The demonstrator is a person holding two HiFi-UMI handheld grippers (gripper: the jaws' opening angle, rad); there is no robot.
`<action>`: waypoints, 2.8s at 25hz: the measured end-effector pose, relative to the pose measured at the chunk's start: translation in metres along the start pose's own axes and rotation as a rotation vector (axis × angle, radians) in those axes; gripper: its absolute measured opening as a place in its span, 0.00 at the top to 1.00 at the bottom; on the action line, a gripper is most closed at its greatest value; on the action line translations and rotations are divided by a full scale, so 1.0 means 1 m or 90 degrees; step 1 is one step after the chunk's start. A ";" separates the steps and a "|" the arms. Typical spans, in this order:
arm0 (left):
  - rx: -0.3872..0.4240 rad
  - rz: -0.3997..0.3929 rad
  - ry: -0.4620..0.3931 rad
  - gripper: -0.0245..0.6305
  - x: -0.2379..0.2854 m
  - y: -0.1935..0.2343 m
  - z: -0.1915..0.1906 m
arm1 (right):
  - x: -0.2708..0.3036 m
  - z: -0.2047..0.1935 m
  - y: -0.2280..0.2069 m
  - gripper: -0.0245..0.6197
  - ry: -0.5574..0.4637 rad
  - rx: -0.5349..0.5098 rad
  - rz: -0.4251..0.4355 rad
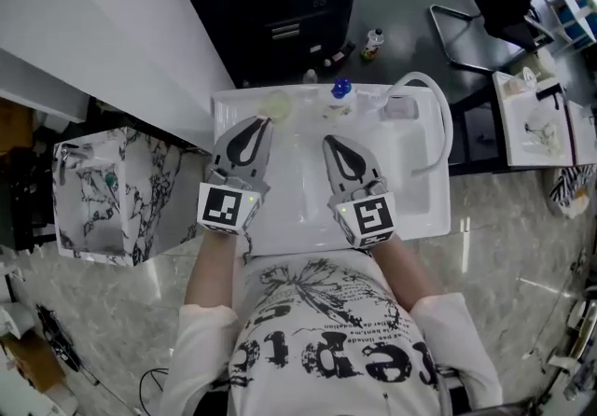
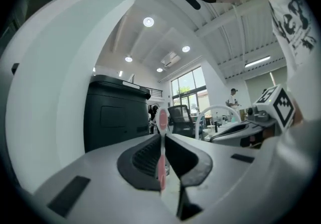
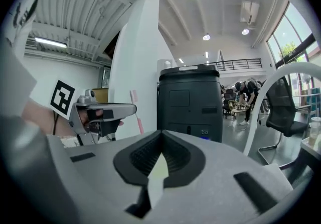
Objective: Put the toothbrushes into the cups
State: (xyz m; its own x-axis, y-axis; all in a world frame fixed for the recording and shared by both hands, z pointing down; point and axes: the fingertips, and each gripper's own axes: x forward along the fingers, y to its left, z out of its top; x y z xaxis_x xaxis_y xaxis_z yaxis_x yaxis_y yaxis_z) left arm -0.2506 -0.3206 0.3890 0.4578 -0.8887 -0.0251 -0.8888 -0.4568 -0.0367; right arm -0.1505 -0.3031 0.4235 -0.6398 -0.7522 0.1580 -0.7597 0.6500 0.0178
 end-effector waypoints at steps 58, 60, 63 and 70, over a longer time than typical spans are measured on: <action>-0.040 0.041 0.079 0.92 0.022 0.056 -0.088 | 0.019 -0.039 0.004 0.97 0.045 0.010 -0.067; -0.012 0.039 0.062 0.92 0.018 0.052 -0.074 | 0.021 -0.033 0.004 0.97 0.032 0.004 -0.064; 0.002 0.035 0.044 0.94 0.012 0.047 -0.056 | 0.025 -0.029 0.004 0.97 0.016 0.000 -0.055; -0.005 0.039 0.054 0.95 -0.024 0.044 -0.030 | 0.029 -0.015 0.018 0.97 -0.007 -0.013 -0.034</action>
State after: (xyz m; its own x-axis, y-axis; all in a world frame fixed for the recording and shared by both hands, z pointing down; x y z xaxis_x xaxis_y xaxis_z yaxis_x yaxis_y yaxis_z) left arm -0.3013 -0.3200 0.4177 0.3997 -0.9148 0.0578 -0.9152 -0.4018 -0.0301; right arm -0.1809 -0.3120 0.4434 -0.5993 -0.7872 0.1453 -0.7907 0.6105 0.0464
